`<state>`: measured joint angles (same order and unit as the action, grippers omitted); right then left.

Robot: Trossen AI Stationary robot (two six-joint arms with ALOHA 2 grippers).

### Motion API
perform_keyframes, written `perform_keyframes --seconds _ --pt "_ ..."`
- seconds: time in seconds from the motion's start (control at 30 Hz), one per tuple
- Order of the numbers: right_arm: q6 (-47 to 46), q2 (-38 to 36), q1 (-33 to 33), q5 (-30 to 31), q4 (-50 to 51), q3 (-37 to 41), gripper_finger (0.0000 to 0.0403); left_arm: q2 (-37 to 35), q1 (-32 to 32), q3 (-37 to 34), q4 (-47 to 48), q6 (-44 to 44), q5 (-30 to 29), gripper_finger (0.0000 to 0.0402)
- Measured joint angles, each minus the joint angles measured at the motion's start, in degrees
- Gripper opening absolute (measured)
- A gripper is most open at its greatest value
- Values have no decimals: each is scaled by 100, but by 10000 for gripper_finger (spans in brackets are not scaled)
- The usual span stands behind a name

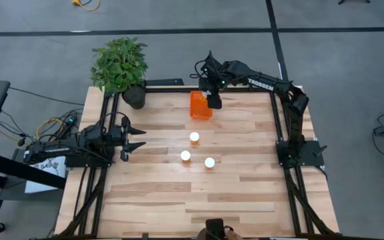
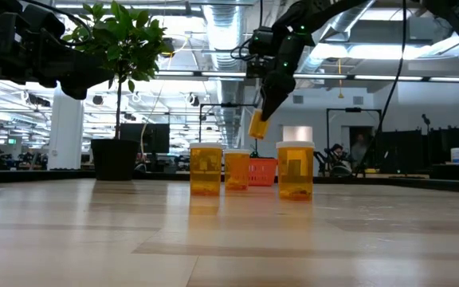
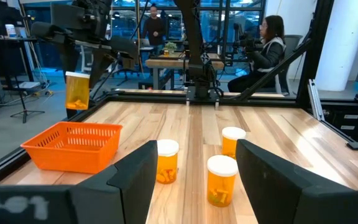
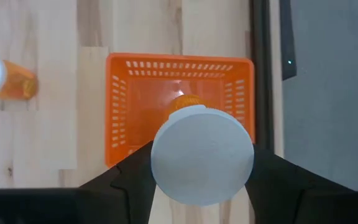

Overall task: Pick and place pill bottles into a basket
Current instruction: Put the orange pill bottle into the orange basket

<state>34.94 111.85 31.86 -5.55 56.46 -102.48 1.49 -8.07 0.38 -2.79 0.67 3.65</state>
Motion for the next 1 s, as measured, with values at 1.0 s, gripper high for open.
perform_keyframes --seconds 1.0 --pt "-90 4 -288 -38 -272 752 205 -1 -1 -2 2 0 1 209"
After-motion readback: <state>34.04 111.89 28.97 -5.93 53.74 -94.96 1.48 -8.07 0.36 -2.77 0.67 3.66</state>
